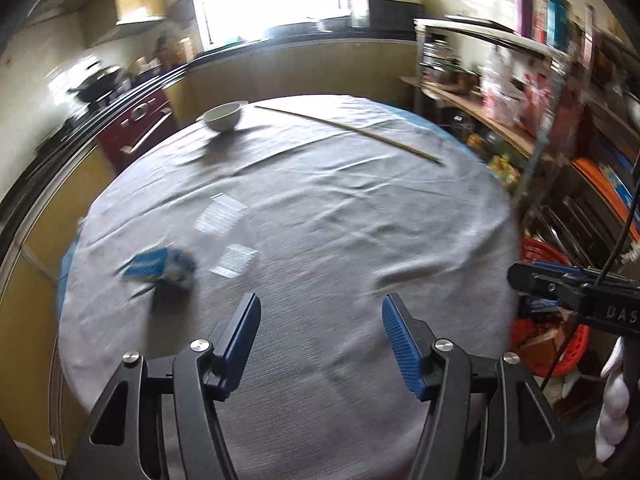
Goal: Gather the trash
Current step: 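Move both open tools back over the table toward the clear plastic tray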
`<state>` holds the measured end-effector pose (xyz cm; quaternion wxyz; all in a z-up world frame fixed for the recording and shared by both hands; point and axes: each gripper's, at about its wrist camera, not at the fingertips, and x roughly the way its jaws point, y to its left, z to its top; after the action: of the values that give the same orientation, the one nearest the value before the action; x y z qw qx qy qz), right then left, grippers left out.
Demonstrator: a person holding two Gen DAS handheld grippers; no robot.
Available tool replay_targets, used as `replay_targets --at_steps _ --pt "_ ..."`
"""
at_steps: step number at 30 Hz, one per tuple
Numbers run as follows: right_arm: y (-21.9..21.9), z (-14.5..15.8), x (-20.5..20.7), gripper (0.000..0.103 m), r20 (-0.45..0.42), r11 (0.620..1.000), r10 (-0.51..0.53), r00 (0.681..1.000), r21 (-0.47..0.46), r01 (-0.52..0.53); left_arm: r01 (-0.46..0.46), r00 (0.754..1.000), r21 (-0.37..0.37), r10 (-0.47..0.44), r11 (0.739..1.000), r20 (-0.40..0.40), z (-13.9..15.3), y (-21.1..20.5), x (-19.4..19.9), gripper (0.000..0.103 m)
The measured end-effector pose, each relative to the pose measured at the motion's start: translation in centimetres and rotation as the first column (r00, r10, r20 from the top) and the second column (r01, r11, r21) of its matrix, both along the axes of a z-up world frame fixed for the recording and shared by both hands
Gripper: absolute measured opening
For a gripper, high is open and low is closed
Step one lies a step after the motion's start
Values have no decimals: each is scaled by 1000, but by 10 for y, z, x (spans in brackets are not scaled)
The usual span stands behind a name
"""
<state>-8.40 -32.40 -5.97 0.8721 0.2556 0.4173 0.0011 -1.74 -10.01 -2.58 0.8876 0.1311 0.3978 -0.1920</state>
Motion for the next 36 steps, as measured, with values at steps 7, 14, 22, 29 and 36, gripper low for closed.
replay_targets --at_steps 7,14,22,29,36 --pt "49 10 35 52 18 993 118 993 -19 -117 -201 979 -1 201 980 -42 -17 83 19 64" --pt "81 -7 46 52 -23 981 193 981 -13 -194 -357 931 28 358 934 -68 -39 149 26 64" --pt "115 -7 69 52 -24 960 281 959 -8 -281 -430 899 -12 426 903 -97 -37 182 37 64" --pt "150 15 111 53 57 931 361 931 -87 -356 -456 887 -15 452 890 -96 -37 197 41 65" --pt "163 23 170 54 86 921 379 921 -126 -368 -483 869 -10 478 876 -127 -47 210 44 65"
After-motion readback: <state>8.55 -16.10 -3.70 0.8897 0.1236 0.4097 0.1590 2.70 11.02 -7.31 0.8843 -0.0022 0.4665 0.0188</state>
